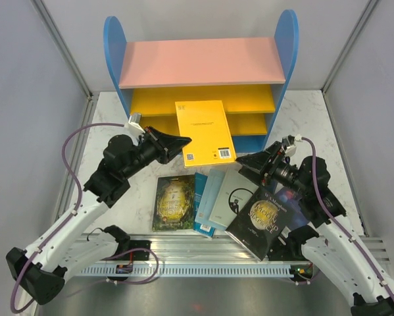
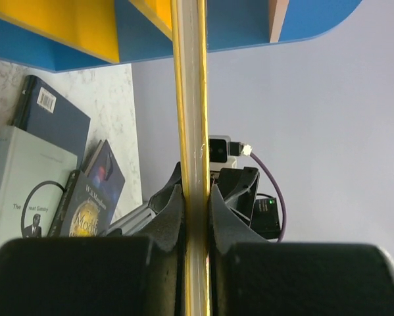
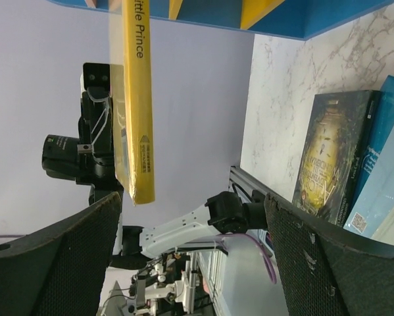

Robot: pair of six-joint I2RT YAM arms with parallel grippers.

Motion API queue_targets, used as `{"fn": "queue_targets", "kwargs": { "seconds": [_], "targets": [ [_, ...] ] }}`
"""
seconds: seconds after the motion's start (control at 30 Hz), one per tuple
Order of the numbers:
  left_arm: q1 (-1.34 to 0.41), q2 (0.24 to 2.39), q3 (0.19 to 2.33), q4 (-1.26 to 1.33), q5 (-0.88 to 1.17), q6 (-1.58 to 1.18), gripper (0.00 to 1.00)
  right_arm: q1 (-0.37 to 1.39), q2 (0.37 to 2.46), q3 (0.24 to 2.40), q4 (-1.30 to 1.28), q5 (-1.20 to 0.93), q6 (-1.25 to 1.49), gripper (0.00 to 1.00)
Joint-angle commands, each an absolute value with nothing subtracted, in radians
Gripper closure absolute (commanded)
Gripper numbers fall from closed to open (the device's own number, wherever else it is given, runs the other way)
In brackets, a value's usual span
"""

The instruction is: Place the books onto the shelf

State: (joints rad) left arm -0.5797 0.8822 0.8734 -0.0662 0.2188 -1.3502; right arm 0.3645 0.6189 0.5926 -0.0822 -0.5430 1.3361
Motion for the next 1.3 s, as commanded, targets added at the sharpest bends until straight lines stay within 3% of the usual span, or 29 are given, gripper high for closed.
{"fn": "queue_targets", "kwargs": {
  "seconds": [0.0,0.2,0.5,0.6,0.63,0.7,0.87,1.0,1.1,1.13,1.23,1.27],
  "targets": [
    [-0.612,0.891,0.934,0.092,0.127,-1.404,0.98,0.393,0.624,0.626,-0.020,-0.466,1.385,0.07],
    [-0.666,0.928,0.934,0.103,0.058,-1.408,0.98,0.419,0.695,0.670,0.077,-0.446,1.396,0.08],
    [-0.707,0.960,0.923,0.146,0.003,-1.436,0.98,0.503,0.793,0.692,0.189,-0.384,1.408,0.26],
    [-0.718,0.966,0.925,0.147,-0.023,-1.437,0.98,0.506,0.805,0.709,0.190,-0.364,1.402,0.42],
    [-0.722,0.968,0.922,0.147,-0.026,-1.437,0.98,0.506,0.807,0.715,0.186,-0.357,1.398,0.53],
    [-0.726,0.971,0.919,0.147,-0.023,-1.437,0.98,0.506,0.810,0.726,0.178,-0.342,1.396,0.60],
    [-0.726,0.973,0.916,0.143,0.018,-1.416,0.98,0.506,0.821,0.755,0.167,-0.315,1.379,1.00],
    [-0.724,0.996,0.984,0.052,0.060,-1.338,0.95,0.506,0.848,0.833,0.082,-0.281,1.315,1.00],
    [-0.724,0.999,1.022,-0.053,0.066,-1.270,0.72,0.503,0.868,0.876,0.055,-0.262,1.295,1.00],
    [-0.723,0.994,1.031,-0.070,0.060,-1.256,0.55,0.499,0.873,0.885,0.051,-0.255,1.287,1.00],
    [-0.713,0.960,1.029,-0.103,0.042,-1.238,0.31,0.471,0.890,0.917,0.038,-0.252,1.275,1.00],
    [-0.709,0.939,1.029,-0.127,0.038,-1.232,0.28,0.460,0.899,0.933,0.029,-0.255,1.272,1.00]
  ]
}}
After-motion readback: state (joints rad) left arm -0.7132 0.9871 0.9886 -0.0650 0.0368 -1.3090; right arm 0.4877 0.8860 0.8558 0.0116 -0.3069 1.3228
